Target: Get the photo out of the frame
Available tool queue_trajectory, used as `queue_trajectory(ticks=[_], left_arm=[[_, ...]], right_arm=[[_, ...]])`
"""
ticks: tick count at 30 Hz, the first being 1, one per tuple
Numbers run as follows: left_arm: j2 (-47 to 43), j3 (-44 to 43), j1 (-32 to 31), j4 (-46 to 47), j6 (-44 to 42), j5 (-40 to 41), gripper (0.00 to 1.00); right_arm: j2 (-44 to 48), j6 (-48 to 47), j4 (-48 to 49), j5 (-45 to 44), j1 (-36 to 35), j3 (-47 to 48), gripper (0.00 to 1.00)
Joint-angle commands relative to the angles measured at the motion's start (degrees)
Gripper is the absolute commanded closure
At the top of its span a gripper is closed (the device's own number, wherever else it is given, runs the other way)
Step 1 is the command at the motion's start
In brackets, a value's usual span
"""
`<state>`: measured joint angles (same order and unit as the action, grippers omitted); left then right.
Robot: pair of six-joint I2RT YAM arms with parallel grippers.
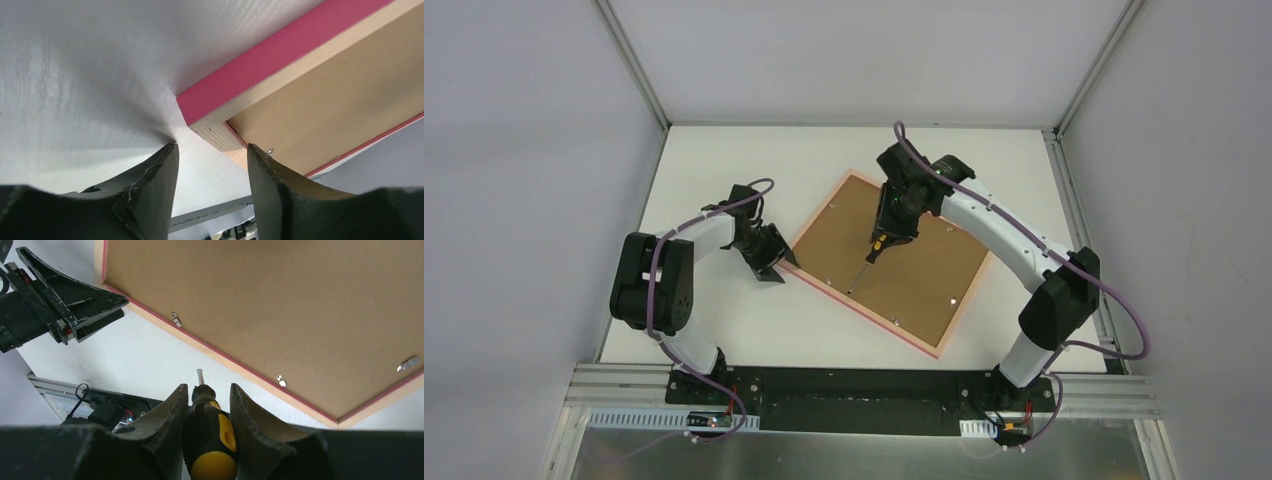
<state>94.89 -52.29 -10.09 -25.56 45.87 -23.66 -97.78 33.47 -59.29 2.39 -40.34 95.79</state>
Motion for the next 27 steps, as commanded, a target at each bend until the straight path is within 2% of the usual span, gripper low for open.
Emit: queue_trajectory(ticks=[1, 6, 11, 16, 21, 27], left_arm=[[-2.54, -2.23, -0.11, -3.17, -5.35, -2.10, 0.42], [-3.26, -2.49, -0.15, -3.18, -4.96, -4.42, 0.33], [-4.45, -1.48, 0.60, -2.78, -3.30, -5.94, 0.30], [-3.72, -1.77, 1.20, -1.96, -1.80, -7.34, 0.29], [-1.47, -1.13, 1.21, -1.05, -1.04, -7.13, 0.37], [0.62, -0.98, 1.21, -0.21, -1.08, -6.04, 0.45]], right_arm=[[4.26, -8.05, 12.65, -1.88, -2.65, -3.75, 1.00], [0.42, -15.52, 16.91, -7.54, -7.91, 0.01, 1.00], [-6.59, -26.24, 13.57, -14.94, -14.67, 9.54, 1.00], [-10.88, -30.72, 11.37, -21.09, -19.28, 15.19, 1.00], [-12.59, -33.12, 11.75, -24.59, -21.50, 16.23, 1.00], [-14.36, -35.60, 13.28, -24.63, -22.54, 17.21, 1.00]])
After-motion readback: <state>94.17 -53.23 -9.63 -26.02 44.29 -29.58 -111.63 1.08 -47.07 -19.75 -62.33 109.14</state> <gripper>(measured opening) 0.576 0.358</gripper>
